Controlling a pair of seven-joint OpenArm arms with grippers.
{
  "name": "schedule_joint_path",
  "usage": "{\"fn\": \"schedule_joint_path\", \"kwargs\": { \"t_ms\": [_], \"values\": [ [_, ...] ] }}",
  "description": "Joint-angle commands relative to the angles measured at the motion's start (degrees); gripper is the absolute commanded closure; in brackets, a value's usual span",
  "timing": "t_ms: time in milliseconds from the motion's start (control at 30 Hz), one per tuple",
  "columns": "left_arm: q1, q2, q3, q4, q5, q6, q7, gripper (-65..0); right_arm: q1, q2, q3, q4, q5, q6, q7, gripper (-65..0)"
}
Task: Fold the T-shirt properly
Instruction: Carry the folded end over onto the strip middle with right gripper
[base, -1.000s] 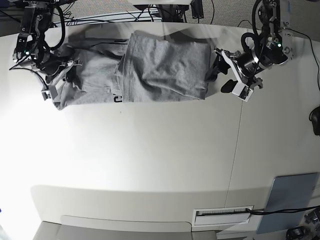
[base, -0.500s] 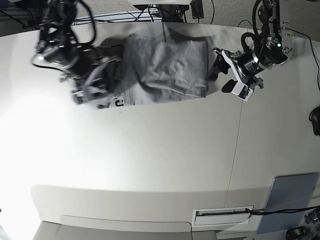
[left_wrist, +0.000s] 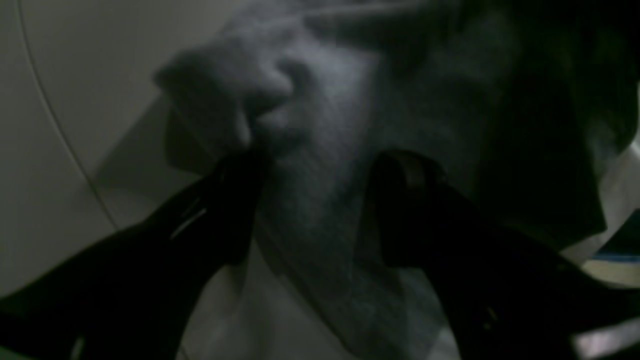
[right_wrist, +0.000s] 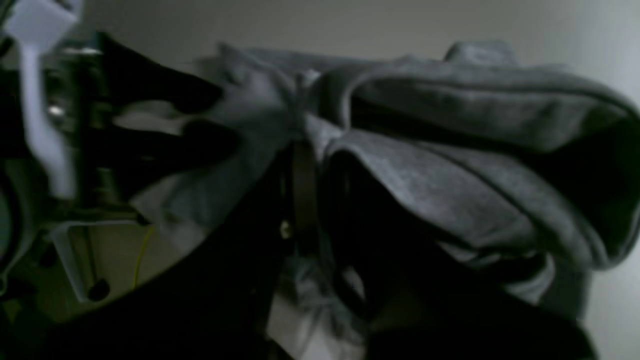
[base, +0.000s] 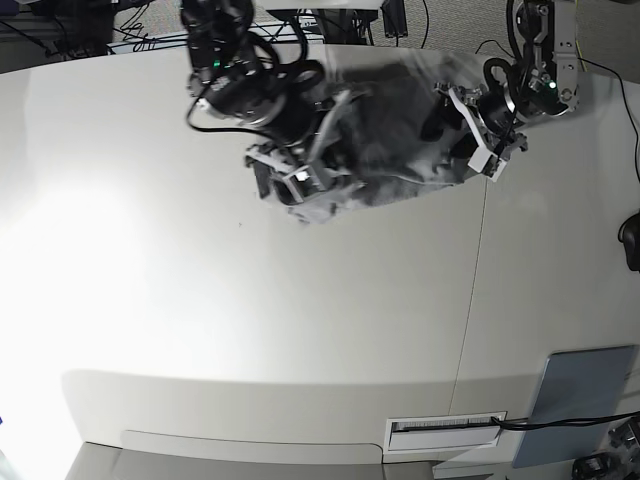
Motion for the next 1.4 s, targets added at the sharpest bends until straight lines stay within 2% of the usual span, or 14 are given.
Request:
{"fn": "schedule_joint_path", "kwargs": {
  "t_ms": [0, 133, 367, 467, 533, 800, 933, 1033, 1367],
  "values": [
    [-0.09, -0.46, -0.07, -0.37, -0.35, -0.57, -0.26, -37.5, 0.33, -1.11, -1.18, 1.16, 0.17, 0.22, 2.14, 0.0],
    [-0.09, -0.46, -0.07, -2.03, -0.39, -2.08, -0.44, -37.5, 0.33, -2.05, -4.42, 1.14, -1.81, 0.13, 3.39, 0.0],
    [-0.09, -0.46, -0.04, -2.10, -2.01, -2.10, -0.85, -37.5, 0.48, -2.05, -5.14, 1.05, -0.28, 0.24, 6.32, 0.0],
    [-0.09, -0.44, 0.11, -2.10, -4.00, -4.81, -1.70, -37.5, 0.48, -2.05, -5.14, 1.05, 0.02, 0.26, 6.32, 0.0],
    [-0.13, -0.44, 1.03, -2.10, -4.48, -4.72, -1.99, -37.5, 0.46, -2.05, -5.14, 1.05, 0.04, 0.24, 6.32, 0.0],
    [-1.51, -0.46, 8.22, -2.10, -3.45, 0.02, -6.40, -37.5, 0.46, -2.03, -5.14, 1.05, 0.68, 0.28, 6.10, 0.0],
    [-3.85, -0.46, 12.15, -2.10, -1.92, 0.81, -6.43, -37.5, 0.46, -2.03, -5.14, 1.05, 0.70, 0.28, 5.79, 0.0],
    [-5.46, -0.46, 14.03, -2.10, 0.09, 3.30, -6.38, -37.5, 0.44, -2.01, -5.42, 1.05, 1.14, 0.28, 4.90, 0.0],
    [-6.58, -0.46, 14.16, -2.10, 0.22, 2.78, -6.45, -37.5, 0.46, -1.88, -5.95, 1.05, 2.75, 1.16, 4.48, 0.0]
  ]
}}
